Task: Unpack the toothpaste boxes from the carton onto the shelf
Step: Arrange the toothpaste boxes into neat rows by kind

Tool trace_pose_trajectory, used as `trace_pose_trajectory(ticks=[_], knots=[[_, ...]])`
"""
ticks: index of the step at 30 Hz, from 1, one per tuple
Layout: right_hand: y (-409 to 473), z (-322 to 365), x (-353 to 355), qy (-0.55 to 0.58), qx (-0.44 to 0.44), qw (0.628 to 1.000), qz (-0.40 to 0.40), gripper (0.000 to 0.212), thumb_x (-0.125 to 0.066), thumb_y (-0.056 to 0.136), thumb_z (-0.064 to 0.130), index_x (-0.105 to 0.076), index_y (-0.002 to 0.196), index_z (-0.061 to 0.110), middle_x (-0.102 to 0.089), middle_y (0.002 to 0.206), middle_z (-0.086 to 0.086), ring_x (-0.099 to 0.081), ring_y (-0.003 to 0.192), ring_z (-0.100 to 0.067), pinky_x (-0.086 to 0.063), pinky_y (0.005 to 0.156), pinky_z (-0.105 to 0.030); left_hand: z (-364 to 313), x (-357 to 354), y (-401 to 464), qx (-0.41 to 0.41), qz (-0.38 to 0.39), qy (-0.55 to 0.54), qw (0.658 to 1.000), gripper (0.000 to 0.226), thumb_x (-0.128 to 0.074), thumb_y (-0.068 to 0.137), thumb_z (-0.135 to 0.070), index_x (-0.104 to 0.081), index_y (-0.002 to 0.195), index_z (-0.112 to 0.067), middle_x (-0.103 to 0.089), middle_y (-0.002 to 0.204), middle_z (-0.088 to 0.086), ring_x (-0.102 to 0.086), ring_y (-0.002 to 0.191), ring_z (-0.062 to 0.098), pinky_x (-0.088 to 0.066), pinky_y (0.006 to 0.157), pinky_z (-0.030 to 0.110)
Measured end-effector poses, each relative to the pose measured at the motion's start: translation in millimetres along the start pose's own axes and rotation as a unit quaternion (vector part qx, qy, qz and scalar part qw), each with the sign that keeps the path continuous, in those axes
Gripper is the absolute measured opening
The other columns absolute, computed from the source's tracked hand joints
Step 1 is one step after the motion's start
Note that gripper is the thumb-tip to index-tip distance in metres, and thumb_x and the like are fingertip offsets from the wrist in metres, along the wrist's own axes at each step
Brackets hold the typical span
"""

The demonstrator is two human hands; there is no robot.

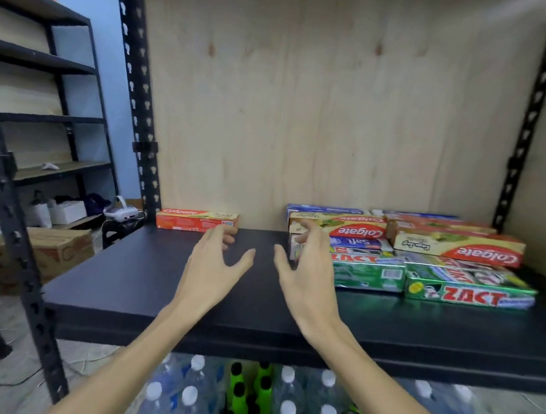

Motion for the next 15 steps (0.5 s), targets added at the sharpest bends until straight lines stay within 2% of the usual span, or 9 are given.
trace_pose_trajectory(ticks=[3, 7, 10, 13, 15], knots=[[12.5, -11.3, 23.0, -0.023, -0.010, 1.000, -0.011, 0.055, -0.063, 0.096, 0.027, -0.037, 0.143, 0.015, -0.048, 0.128, 0.000, -0.049, 0.119, -0.015, -0.045, 0.101, -0.033, -19.5, -20.2, 2.3, 0.005, 0.010, -0.013, 1.000, 0.044, -0.071, 0.086, -0.048, -0.056, 0.121, -0.025, -0.060, 0.111, -0.012, -0.058, 0.101, 0.007, -0.051, 0.089, 0.031], [32.8, -33.8, 46.5, -0.074, -0.018, 0.997, -0.019, 0.049, -0.066, 0.095, 0.025, -0.043, 0.137, 0.013, -0.051, 0.126, -0.003, -0.050, 0.117, -0.018, -0.045, 0.097, -0.031, -34.5, -45.2, 14.5, 0.009, 0.037, -0.012, 0.999, 0.038, -0.067, 0.090, -0.045, -0.056, 0.120, -0.024, -0.060, 0.114, -0.010, -0.057, 0.107, 0.013, -0.052, 0.093, 0.036], [54.6, -58.5, 60.5, -0.174, -0.033, 0.984, -0.018, 0.048, -0.068, 0.092, 0.027, -0.049, 0.133, 0.009, -0.056, 0.124, -0.010, -0.047, 0.115, -0.028, -0.041, 0.096, -0.039, -38.9, -60.1, 32.8, 0.005, 0.061, -0.006, 0.998, 0.036, -0.063, 0.094, -0.040, -0.055, 0.124, -0.022, -0.057, 0.124, -0.006, -0.057, 0.115, 0.015, -0.050, 0.096, 0.038], [77.7, -83.9, 72.3, -0.275, -0.039, 0.961, 0.003, 0.043, -0.064, 0.093, 0.037, -0.055, 0.129, 0.015, -0.062, 0.125, -0.008, -0.044, 0.113, -0.031, -0.035, 0.095, -0.043, -34.4, -73.4, 54.8, -0.035, 0.080, 0.037, 0.996, 0.037, -0.059, 0.096, -0.042, -0.054, 0.127, -0.023, -0.050, 0.130, -0.005, -0.052, 0.124, 0.018, -0.048, 0.102, 0.042], [91.9, -99.7, 79.7, -0.305, -0.048, 0.951, 0.021, 0.043, -0.061, 0.094, 0.040, -0.054, 0.132, 0.022, -0.062, 0.129, -0.004, -0.040, 0.118, -0.029, -0.030, 0.097, -0.043, -28.7, -83.0, 67.8, -0.042, 0.099, 0.038, 0.993, 0.037, -0.057, 0.098, -0.043, -0.053, 0.131, -0.027, -0.048, 0.132, -0.005, -0.050, 0.127, 0.018, -0.045, 0.103, 0.038]])
Point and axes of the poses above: each hand's wrist, its own y-axis towards the middle knuckle, its own x-axis out of the back of the hand, z = x × y, the point moved 4 cm from there along y, towards the middle knuckle
